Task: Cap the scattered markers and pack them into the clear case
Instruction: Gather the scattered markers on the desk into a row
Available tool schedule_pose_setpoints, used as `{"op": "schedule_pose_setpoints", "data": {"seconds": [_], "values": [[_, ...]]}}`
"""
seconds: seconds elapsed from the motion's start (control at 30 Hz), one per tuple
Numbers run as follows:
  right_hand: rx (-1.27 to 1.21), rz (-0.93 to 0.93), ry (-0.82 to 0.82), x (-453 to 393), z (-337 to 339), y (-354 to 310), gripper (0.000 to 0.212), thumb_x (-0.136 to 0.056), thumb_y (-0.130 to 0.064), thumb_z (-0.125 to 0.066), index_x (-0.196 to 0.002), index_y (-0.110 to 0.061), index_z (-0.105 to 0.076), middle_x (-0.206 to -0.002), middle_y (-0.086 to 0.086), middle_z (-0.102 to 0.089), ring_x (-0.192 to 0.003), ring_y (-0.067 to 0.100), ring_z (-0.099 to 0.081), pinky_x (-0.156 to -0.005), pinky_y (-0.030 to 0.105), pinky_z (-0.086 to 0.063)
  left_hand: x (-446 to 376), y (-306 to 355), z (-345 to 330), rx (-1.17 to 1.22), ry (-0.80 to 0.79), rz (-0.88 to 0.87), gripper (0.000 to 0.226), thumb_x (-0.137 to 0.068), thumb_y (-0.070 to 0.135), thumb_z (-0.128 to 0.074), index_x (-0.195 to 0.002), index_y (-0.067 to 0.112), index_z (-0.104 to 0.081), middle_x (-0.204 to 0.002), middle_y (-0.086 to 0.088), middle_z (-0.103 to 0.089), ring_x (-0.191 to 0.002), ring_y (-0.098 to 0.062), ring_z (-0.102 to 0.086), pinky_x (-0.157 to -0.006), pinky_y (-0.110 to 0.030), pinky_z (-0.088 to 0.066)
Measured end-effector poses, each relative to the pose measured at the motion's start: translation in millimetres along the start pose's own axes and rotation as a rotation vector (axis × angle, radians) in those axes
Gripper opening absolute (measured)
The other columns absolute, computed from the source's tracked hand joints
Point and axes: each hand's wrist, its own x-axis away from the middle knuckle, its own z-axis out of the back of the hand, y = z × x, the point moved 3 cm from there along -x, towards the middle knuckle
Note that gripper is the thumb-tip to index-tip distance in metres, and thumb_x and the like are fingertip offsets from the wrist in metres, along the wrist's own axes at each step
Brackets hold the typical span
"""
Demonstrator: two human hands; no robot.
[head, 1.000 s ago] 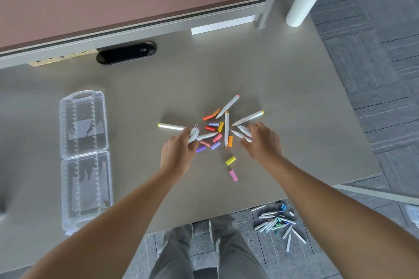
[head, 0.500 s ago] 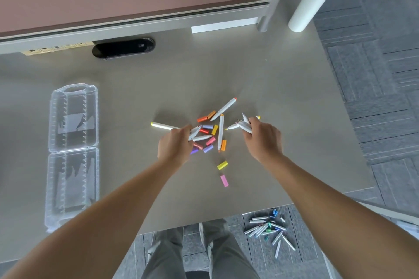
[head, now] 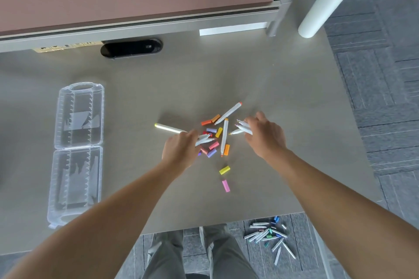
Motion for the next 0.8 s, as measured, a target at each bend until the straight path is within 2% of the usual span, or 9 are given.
{"op": "schedule_pose_setpoints", "data": {"seconds": [0.07,0.17,0.33,0.43,0.57,0.63,0.7,0.73,0.8], "values": [[0.005,0.016,-0.021,0.2,-1.9,1.1,0.026,-0.097,-0.026,-0.066,-0.121,-0.019,-0.064,-0.115,0.007,-0.052,-0.081,0.040,-0.068,-0.063,0.036,-0.040,0.8,0.8,3.7,-0.032,0.002,-0.006,0.021,-0.087,0.029,-0.066,-0.100,0.012,-0.062,-0.087,-0.012,-0.069,-0.079,-0.040,-0.065,-0.061,-0.036,-0.047],[0.005,0.030,-0.030,0.6,-4.2,2.5,0.026,-0.096,-0.027,-0.068,-0.120,-0.018,-0.064,-0.115,0.006,-0.051,-0.079,0.039,-0.067,-0.063,0.036,-0.041,5.2,1.6,9.9,-0.043,-0.003,0.025,0.025,-0.087,0.035,-0.065,-0.097,0.012,-0.061,-0.084,-0.010,-0.068,-0.077,-0.038,-0.064,-0.059,-0.033,-0.041],[-0.040,0.042,-0.023,6.2,-4.0,4.3,0.026,-0.095,-0.030,-0.066,-0.113,-0.012,-0.062,-0.114,0.007,-0.054,-0.079,0.041,-0.066,-0.065,0.038,-0.045,20.4,-4.7,19.3,0.170,-0.027,0.283,0.025,-0.083,0.037,-0.063,-0.074,0.016,-0.051,-0.068,-0.001,-0.056,-0.069,-0.033,-0.056,-0.056,-0.033,-0.037],[-0.092,0.067,0.037,11.1,1.3,1.0,0.025,-0.092,-0.030,-0.067,-0.103,-0.008,-0.061,-0.100,0.013,-0.067,-0.081,0.044,-0.066,-0.064,0.039,-0.044,29.6,-10.5,23.5,0.299,-0.008,0.421,0.025,-0.080,0.030,-0.057,-0.066,0.011,-0.051,-0.055,-0.001,-0.055,-0.061,-0.033,-0.054,-0.051,-0.031,-0.037],[-0.143,0.051,0.107,15.5,7.4,-5.5,0.030,-0.091,-0.035,-0.069,-0.096,-0.007,-0.061,-0.082,0.018,-0.072,-0.077,0.046,-0.066,-0.061,0.037,-0.038,37.9,-16.1,25.6,0.419,-0.003,0.469,0.029,-0.083,0.024,-0.052,-0.057,0.012,-0.045,-0.042,-0.003,-0.056,-0.047,-0.022,-0.057,-0.045,-0.026,-0.032],[-0.163,0.031,0.110,15.0,8.2,-9.9,0.030,-0.091,-0.036,-0.069,-0.093,-0.008,-0.060,-0.082,0.017,-0.071,-0.076,0.045,-0.066,-0.061,0.037,-0.038,37.0,-22.3,24.4,0.497,0.023,0.473,0.024,-0.083,0.023,-0.052,-0.062,0.013,-0.049,-0.047,-0.003,-0.059,-0.047,-0.026,-0.061,-0.045,-0.029,-0.042],[-0.175,0.026,0.101,13.7,7.9,-14.5,0.028,-0.091,-0.035,-0.068,-0.092,-0.009,-0.059,-0.082,0.016,-0.071,-0.076,0.045,-0.065,-0.061,0.036,-0.037,35.9,-27.5,24.6,0.549,0.052,0.460,0.015,-0.085,0.024,-0.051,-0.075,0.013,-0.053,-0.058,-0.003,-0.067,-0.049,-0.025,-0.067,-0.053,-0.037,-0.056],[-0.167,0.034,0.100,12.7,7.5,-16.7,0.026,-0.092,-0.034,-0.068,-0.091,-0.009,-0.059,-0.082,0.016,-0.071,-0.077,0.044,-0.065,-0.061,0.035,-0.037,34.9,-29.0,25.4,0.519,0.064,0.443,0.014,-0.088,0.024,-0.050,-0.080,0.012,-0.051,-0.063,-0.002,-0.069,-0.052,-0.025,-0.068,-0.056,-0.038,-0.057],[-0.117,0.064,0.107,11.3,5.3,-20.7,0.023,-0.092,-0.032,-0.068,-0.091,-0.010,-0.062,-0.082,0.016,-0.072,-0.078,0.045,-0.065,-0.061,0.035,-0.036,31.6,-32.4,26.9,0.368,0.100,0.405,0.014,-0.093,0.026,-0.050,-0.085,0.016,-0.044,-0.074,-0.005,-0.067,-0.065,-0.032,-0.065,-0.057,-0.036,-0.048]]}}
